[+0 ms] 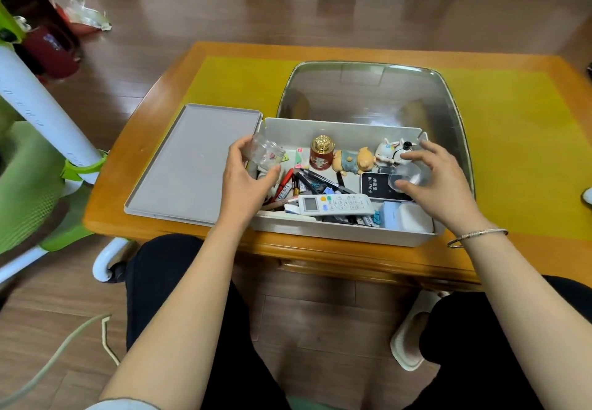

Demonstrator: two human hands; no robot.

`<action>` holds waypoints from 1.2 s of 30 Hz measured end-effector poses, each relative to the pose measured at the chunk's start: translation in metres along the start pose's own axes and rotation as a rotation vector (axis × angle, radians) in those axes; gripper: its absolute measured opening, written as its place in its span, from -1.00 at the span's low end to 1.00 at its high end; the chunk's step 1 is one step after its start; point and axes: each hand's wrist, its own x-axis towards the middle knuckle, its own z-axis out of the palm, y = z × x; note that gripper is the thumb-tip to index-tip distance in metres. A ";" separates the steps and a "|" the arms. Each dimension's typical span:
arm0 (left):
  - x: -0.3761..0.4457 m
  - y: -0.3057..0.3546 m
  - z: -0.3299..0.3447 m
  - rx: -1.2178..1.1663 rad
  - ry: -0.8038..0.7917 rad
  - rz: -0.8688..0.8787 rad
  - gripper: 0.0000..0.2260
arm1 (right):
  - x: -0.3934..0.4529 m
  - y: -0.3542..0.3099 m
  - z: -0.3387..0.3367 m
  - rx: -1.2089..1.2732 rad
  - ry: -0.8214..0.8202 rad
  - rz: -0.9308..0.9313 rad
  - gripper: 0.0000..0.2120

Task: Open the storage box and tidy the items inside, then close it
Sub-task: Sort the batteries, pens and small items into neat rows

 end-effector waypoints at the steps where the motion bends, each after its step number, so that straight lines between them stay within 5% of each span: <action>1: -0.001 0.000 0.001 -0.023 0.000 -0.002 -0.48 | -0.002 0.000 0.001 0.002 0.030 -0.037 -0.65; 4: -0.002 0.001 0.004 -0.068 -0.017 0.004 -0.53 | -0.005 -0.003 0.002 -0.019 -0.030 -0.109 -0.79; 8: 0.000 0.000 0.007 -0.058 -0.016 -0.042 -0.54 | -0.006 -0.009 0.011 -0.343 -0.292 -0.117 -0.81; 13: 0.001 -0.004 0.010 -0.027 0.017 -0.085 -0.53 | -0.004 -0.025 0.023 -0.616 -0.317 -0.166 -0.79; 19: 0.001 -0.007 0.012 0.054 -0.009 -0.074 -0.52 | 0.002 -0.042 0.020 -0.113 -0.637 -0.123 -0.79; 21: 0.000 -0.009 0.012 0.085 -0.004 -0.068 -0.50 | 0.004 -0.039 0.016 -0.019 -0.587 -0.083 -0.75; 24: 0.000 -0.009 0.013 0.152 0.010 -0.055 -0.47 | 0.005 -0.037 0.019 -0.364 -0.457 -0.164 -0.69; 26: 0.000 -0.009 0.013 0.190 0.015 -0.049 -0.46 | 0.002 -0.038 0.026 -0.466 -0.521 -0.204 -0.65; 29: 0.000 -0.010 0.014 0.216 0.027 -0.038 -0.46 | -0.006 -0.047 0.029 0.024 -0.754 -0.098 -0.62; 31: 0.000 -0.010 0.014 0.219 0.033 -0.039 -0.45 | -0.006 -0.048 0.029 0.184 -0.693 -0.072 -0.65; 36: 0.000 -0.010 0.015 0.243 0.040 -0.040 -0.45 | 0.010 -0.030 0.019 -0.230 -0.429 -0.163 -0.79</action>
